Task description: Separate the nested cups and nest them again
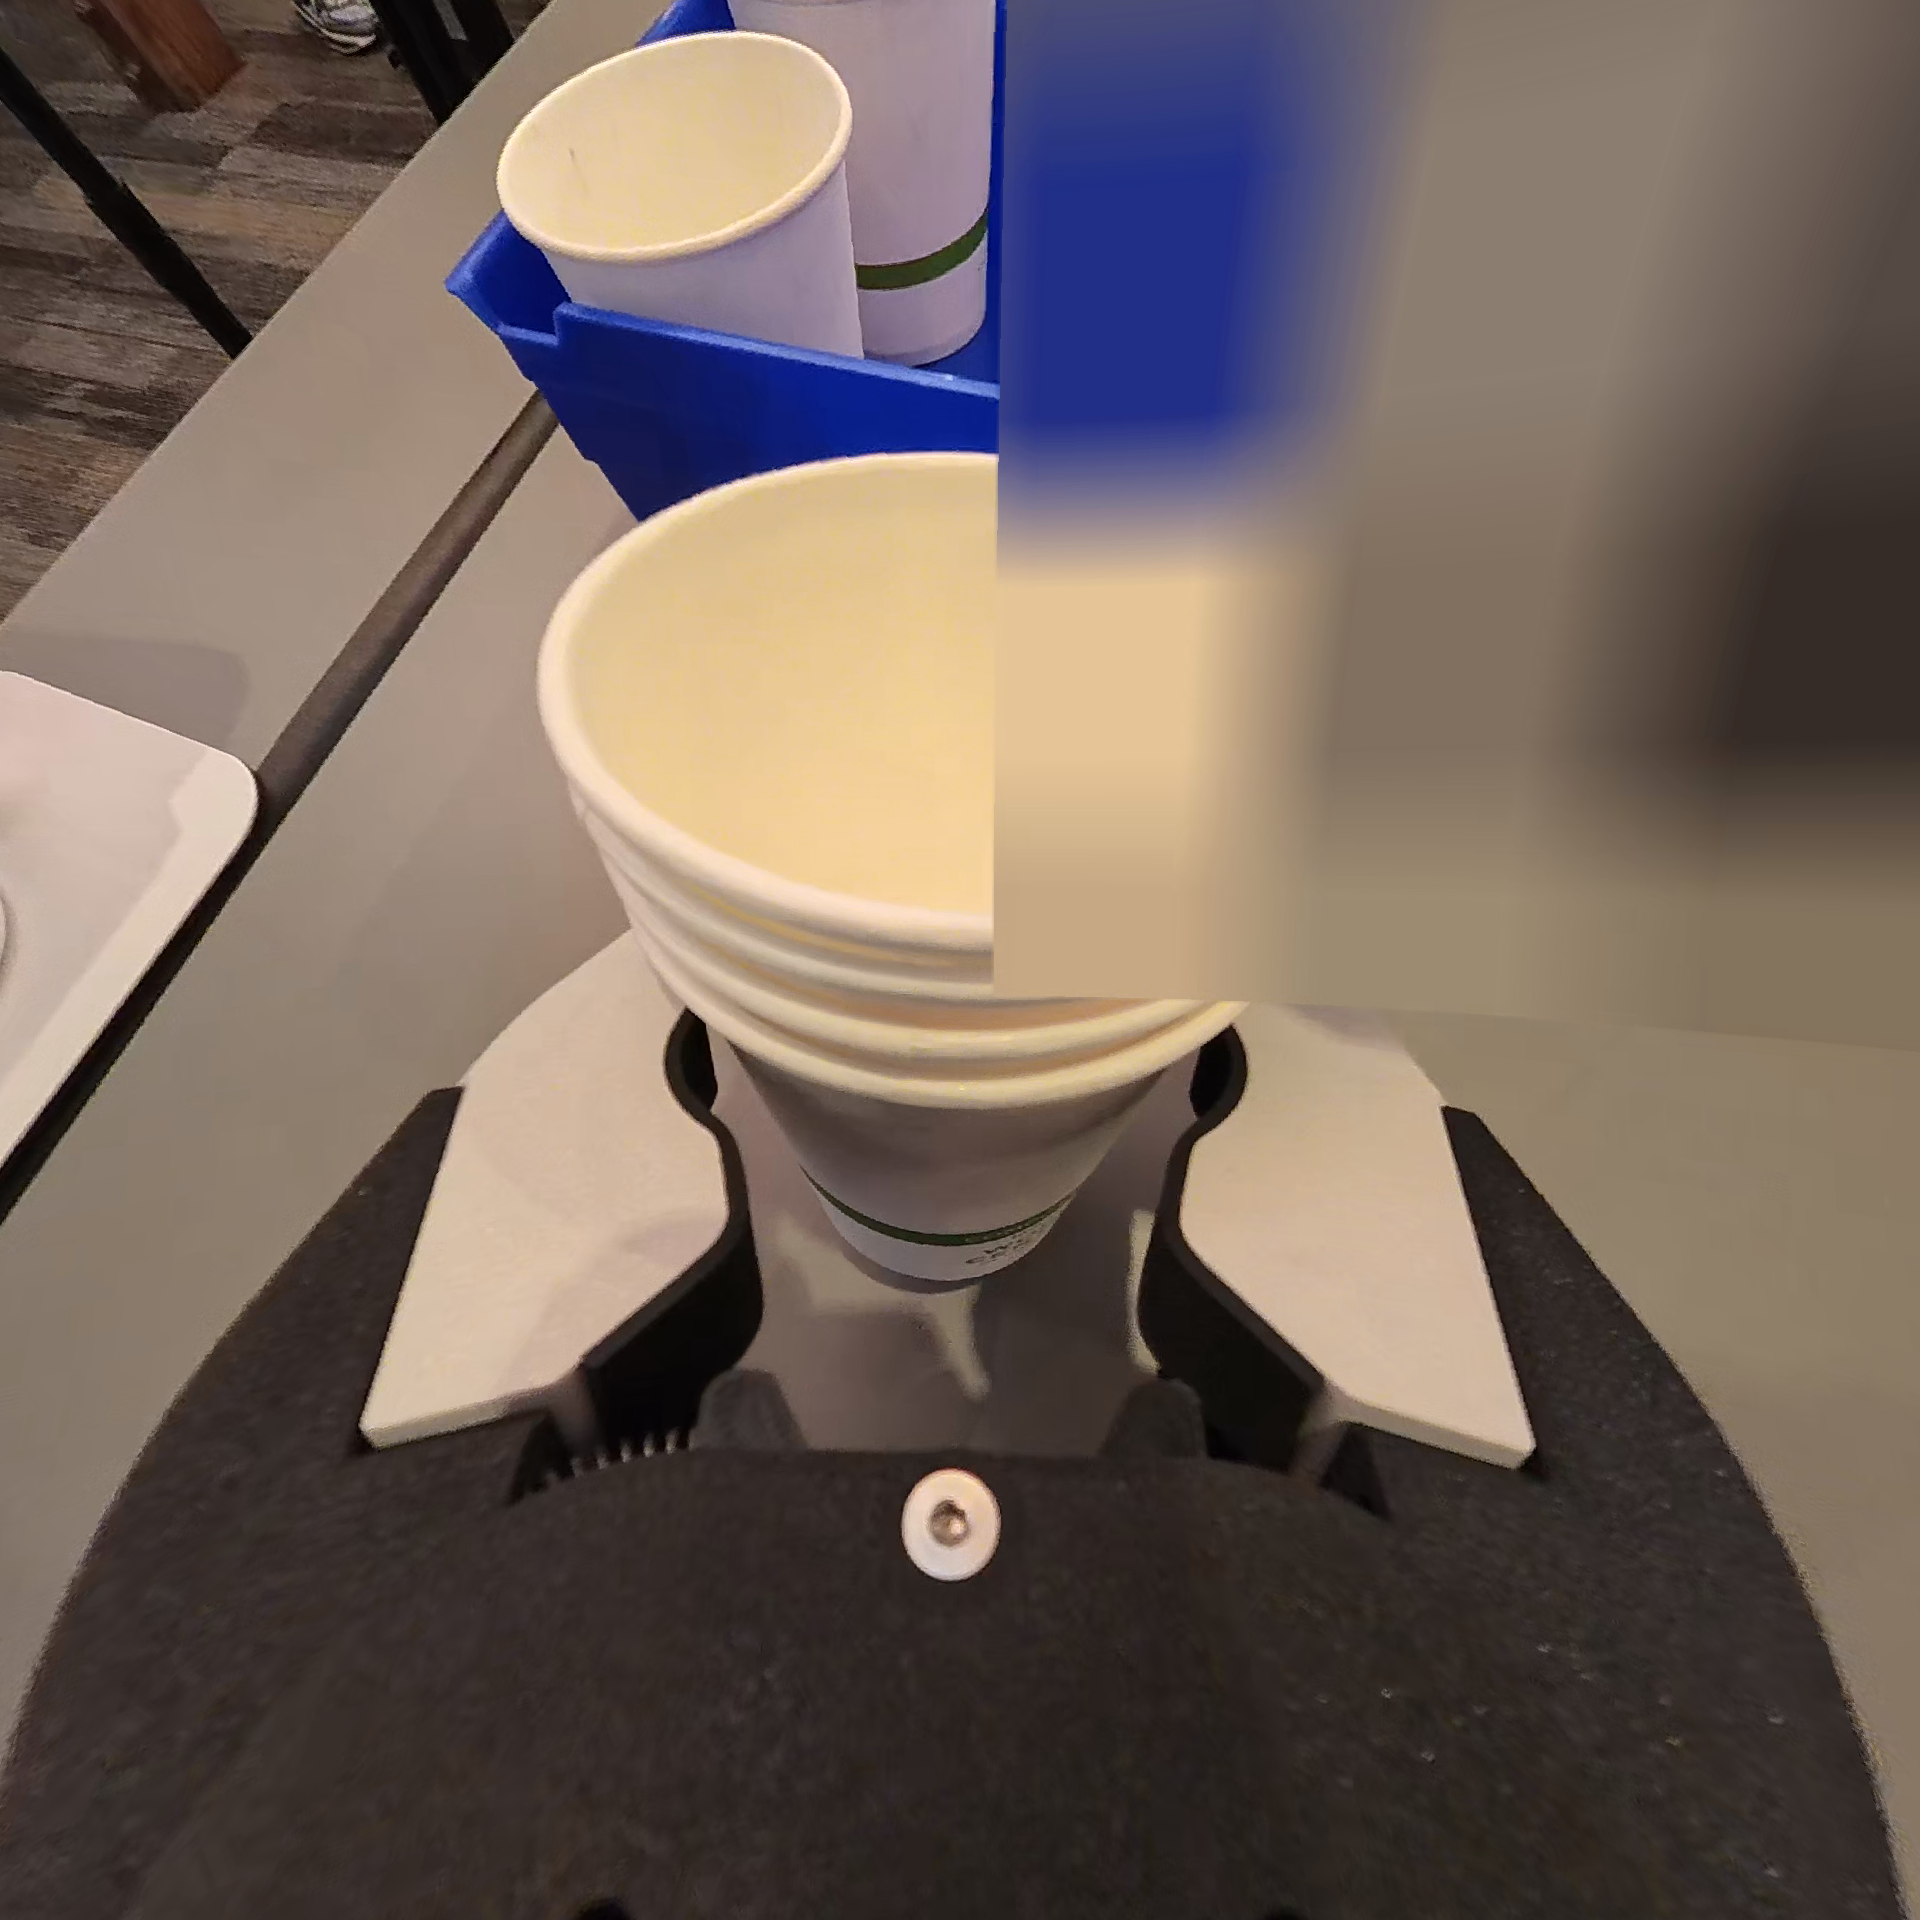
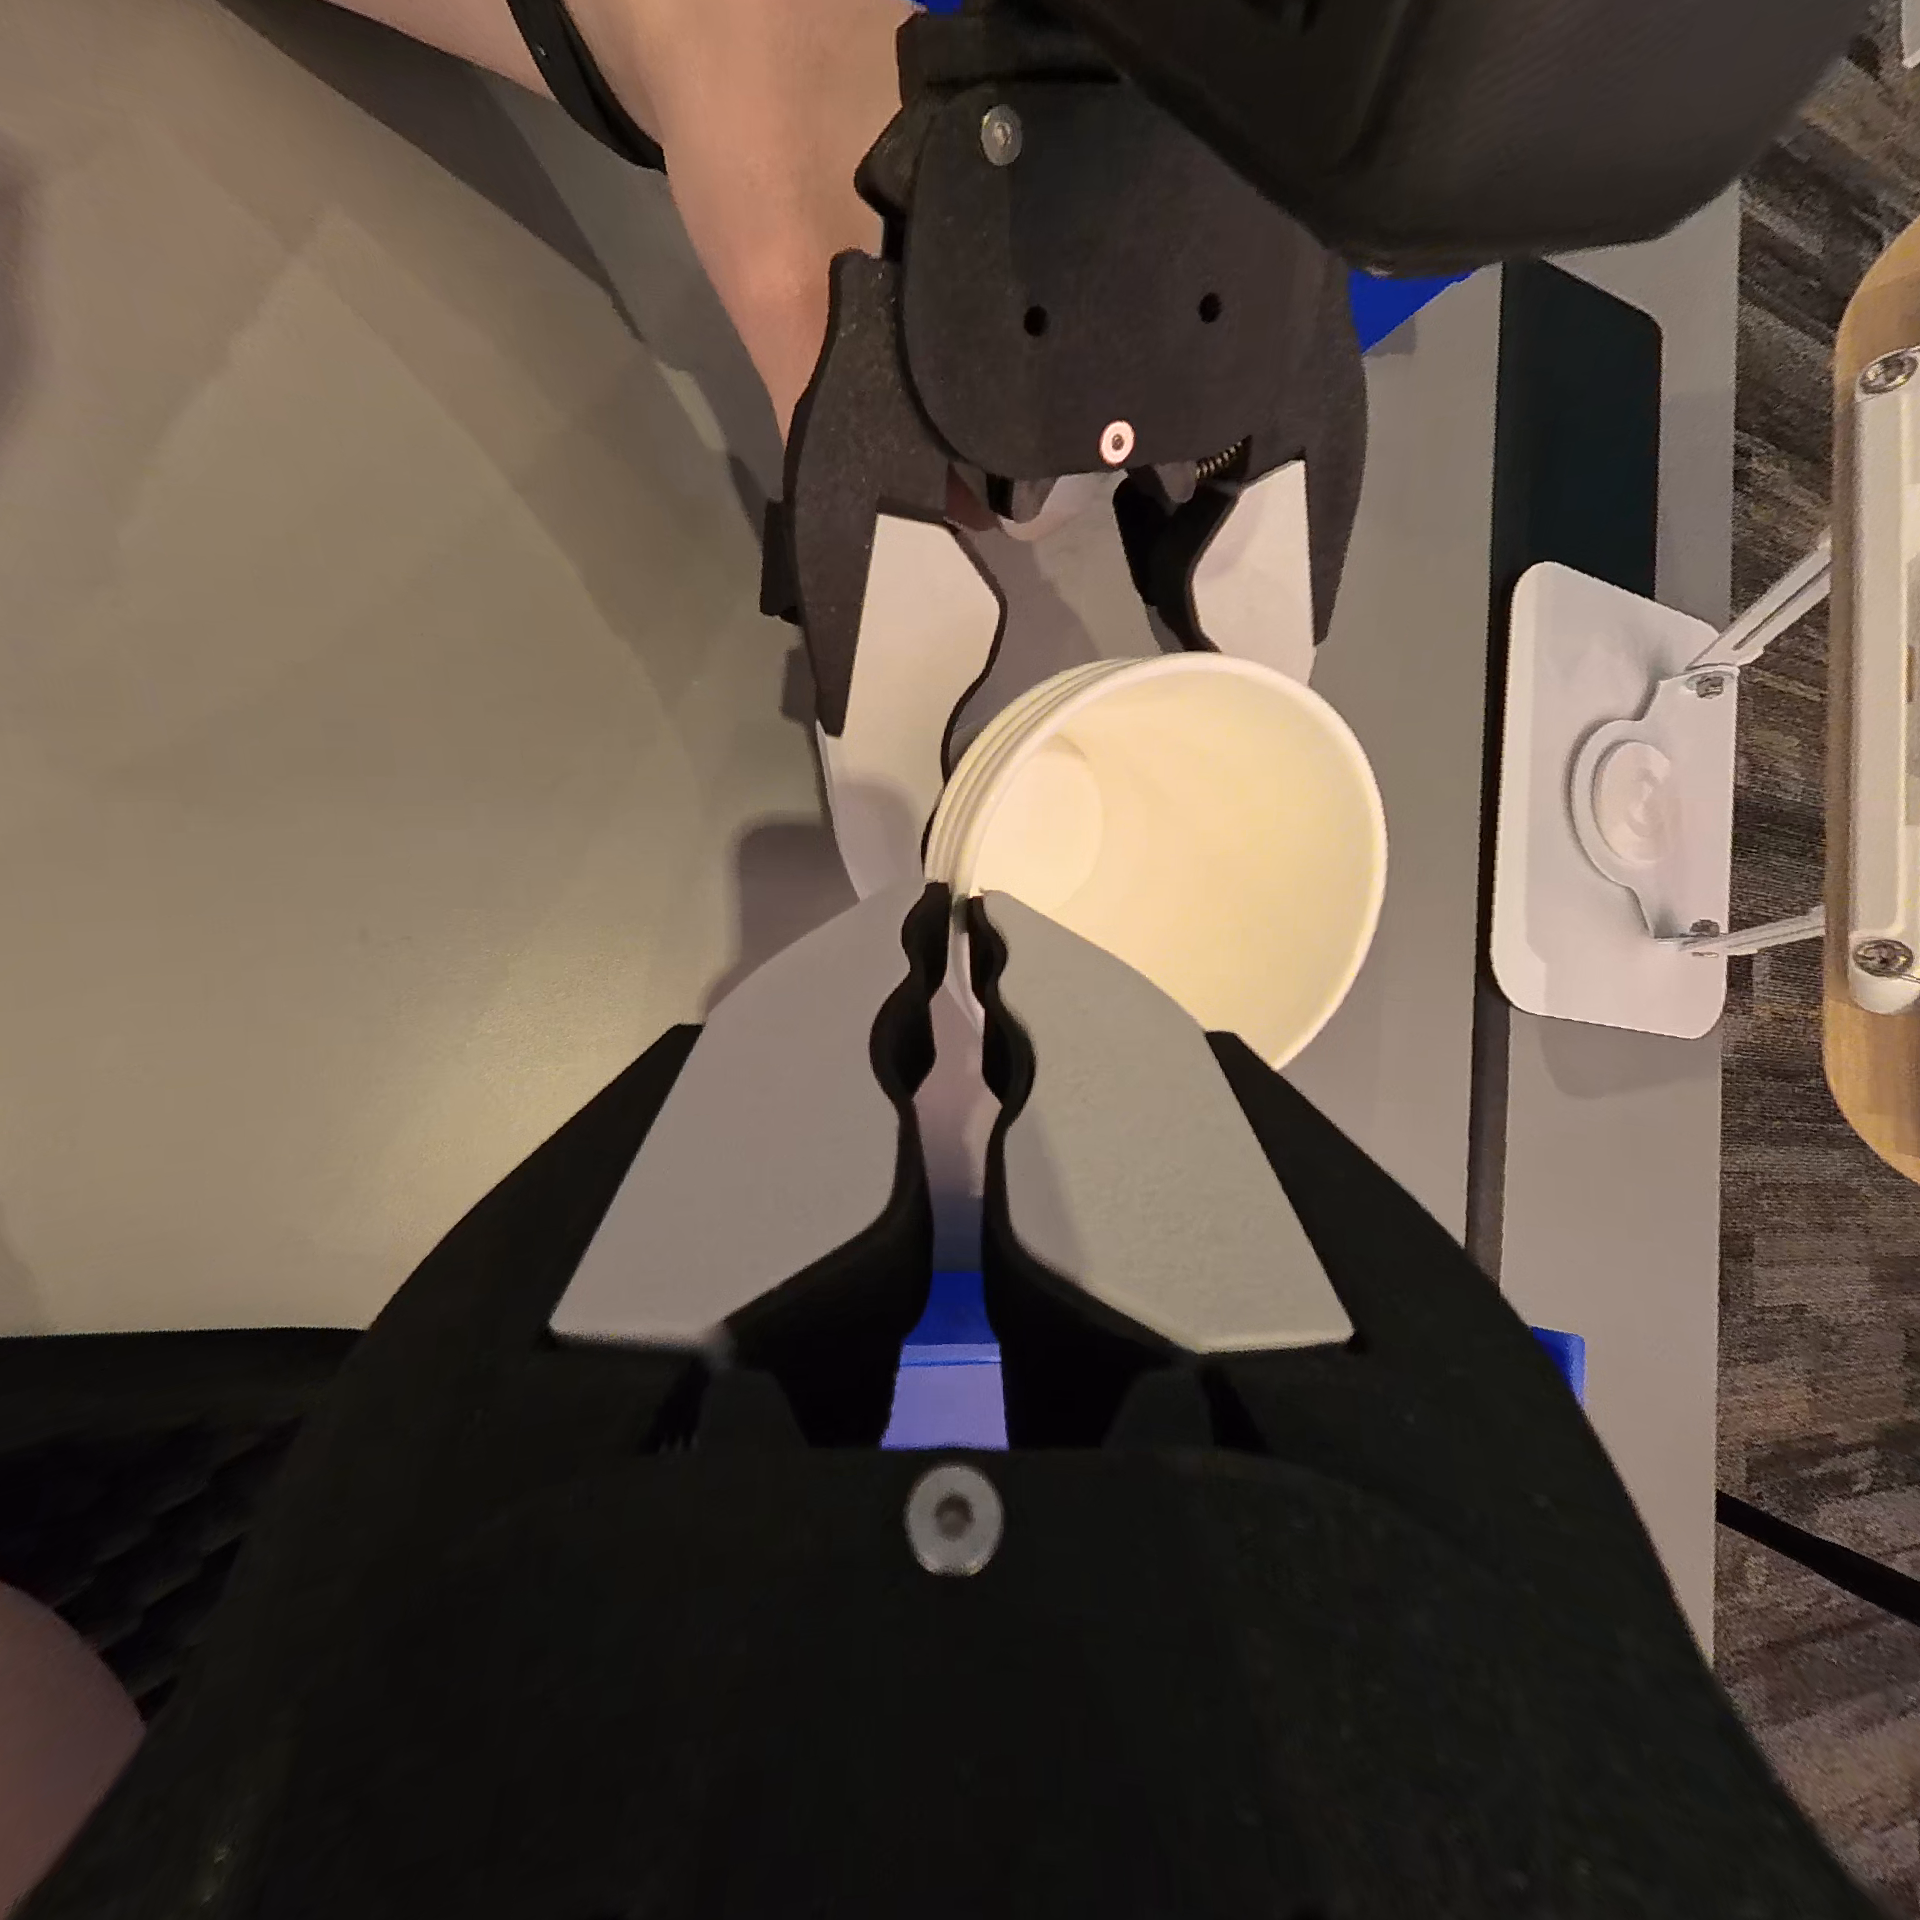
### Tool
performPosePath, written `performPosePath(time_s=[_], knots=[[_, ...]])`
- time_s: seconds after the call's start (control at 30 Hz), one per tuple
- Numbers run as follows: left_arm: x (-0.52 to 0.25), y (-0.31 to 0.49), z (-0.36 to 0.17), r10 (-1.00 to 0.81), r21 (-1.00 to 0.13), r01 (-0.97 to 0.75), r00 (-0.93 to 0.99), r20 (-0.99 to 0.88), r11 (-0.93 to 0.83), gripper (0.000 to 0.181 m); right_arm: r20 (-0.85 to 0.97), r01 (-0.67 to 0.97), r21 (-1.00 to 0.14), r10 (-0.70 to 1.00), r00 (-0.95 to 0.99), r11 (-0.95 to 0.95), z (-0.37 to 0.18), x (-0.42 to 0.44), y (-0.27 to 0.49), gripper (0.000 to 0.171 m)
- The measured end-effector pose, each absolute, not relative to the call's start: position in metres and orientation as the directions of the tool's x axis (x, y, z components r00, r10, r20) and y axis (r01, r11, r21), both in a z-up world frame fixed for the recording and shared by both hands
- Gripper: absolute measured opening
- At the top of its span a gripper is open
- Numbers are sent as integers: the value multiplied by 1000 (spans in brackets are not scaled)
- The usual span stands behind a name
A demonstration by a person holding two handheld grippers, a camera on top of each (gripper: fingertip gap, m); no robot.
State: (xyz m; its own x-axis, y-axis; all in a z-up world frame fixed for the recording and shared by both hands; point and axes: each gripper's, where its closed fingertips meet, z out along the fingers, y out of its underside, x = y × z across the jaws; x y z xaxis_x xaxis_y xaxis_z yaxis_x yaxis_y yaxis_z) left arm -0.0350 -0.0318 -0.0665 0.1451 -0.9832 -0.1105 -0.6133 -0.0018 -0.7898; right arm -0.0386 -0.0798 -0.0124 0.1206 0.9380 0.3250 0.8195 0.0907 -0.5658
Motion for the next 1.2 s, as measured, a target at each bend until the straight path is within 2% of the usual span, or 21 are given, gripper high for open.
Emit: performPosePath(time_s=[0.23,0.53,0.87,1.07,1.2], knots=[[-37,-25,-61,-960,-777,-627,179,-213,56,91,352,811,-571,931,102,127,-11,-39,-79,3],[-48,-9,-42,-802,-653,-728,257,-540,207,91,394,755,-610,919,23,242,-12,-41,-77,3],[-55,-7,-28,-695,-589,-772,288,-659,239,91,408,728,-632,913,20,267,-7,-44,-79,3],[-53,-11,-31,-724,-593,-769,266,-637,239,91,425,725,-625,905,4,290,-4,-50,-83,3],[-47,-27,-39,-858,-666,-719,200,-473,199,91,420,714,-636,908,0,294,3,-54,-90,4]])
